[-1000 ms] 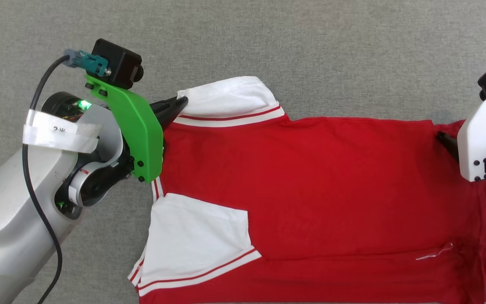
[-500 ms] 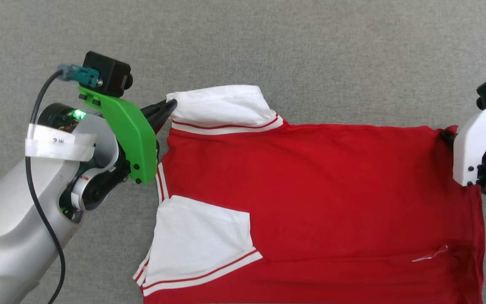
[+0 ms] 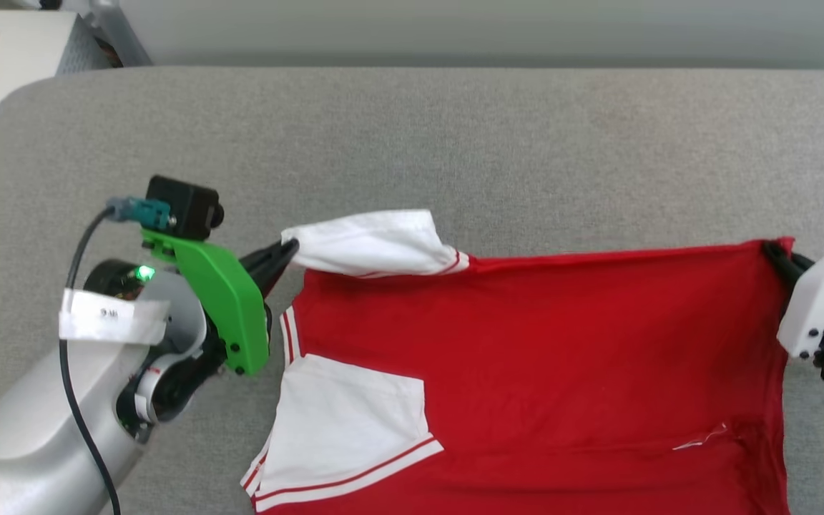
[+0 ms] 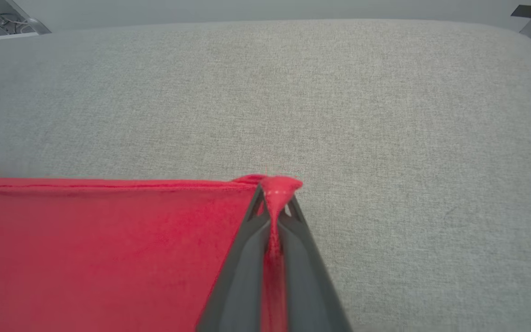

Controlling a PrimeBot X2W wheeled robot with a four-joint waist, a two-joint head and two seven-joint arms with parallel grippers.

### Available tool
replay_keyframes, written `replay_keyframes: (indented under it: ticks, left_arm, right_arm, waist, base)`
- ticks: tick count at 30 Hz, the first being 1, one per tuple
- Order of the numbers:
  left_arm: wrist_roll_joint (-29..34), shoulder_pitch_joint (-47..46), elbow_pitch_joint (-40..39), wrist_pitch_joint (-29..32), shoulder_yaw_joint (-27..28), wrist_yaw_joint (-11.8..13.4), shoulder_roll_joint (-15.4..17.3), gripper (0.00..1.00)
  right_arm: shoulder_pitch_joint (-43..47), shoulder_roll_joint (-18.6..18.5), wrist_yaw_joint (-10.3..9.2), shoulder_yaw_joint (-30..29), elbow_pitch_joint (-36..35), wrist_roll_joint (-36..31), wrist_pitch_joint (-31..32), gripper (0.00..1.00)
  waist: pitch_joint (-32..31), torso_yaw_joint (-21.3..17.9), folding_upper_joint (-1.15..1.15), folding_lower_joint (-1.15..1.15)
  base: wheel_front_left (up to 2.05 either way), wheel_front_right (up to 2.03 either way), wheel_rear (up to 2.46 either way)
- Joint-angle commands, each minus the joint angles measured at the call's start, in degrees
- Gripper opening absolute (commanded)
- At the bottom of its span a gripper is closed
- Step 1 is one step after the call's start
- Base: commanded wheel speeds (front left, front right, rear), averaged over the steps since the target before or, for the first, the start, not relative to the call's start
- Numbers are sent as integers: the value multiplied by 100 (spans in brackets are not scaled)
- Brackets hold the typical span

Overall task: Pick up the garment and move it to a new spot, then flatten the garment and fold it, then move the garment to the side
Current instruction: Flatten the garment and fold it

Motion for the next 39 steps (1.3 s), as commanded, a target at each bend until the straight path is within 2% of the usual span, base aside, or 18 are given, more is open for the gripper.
replay_keyframes:
  ticks: [1, 8, 20, 33, 39]
  left_arm:
    - [-19, 184, -31, -61, -17, 38, 9, 0]
    - [-118, 759, -309, -218, -139, 180, -30, 0]
    - [-83, 1696, -801, -202, -453, 576, 264, 0]
    - [-118, 2259, -650, -101, -775, 678, 357, 0]
    - [-116, 2274, -448, 48, -914, 679, 290, 0]
  right_arm:
    - [176, 43, -6, -46, -40, 23, -113, 0]
    - [951, 169, -6, -351, -275, 125, -592, 0]
    - [2336, 287, -6, -604, -995, 531, -799, 0]
    - [3180, -161, -6, -19, -1329, 577, -1008, 0]
    - [3217, -462, -6, 244, -1048, 474, -1152, 0]
  waist:
    - [-283, 79, 0, 0]
    - [-630, 266, 0, 0]
    - [-879, 422, 0, 0]
    - [-828, 334, 0, 0]
    - [-768, 327, 0, 0]
  base:
    - [0, 0, 0]
    - [0, 0, 0]
    - [0, 0, 0]
    - [0, 0, 0]
    - [0, 0, 0]
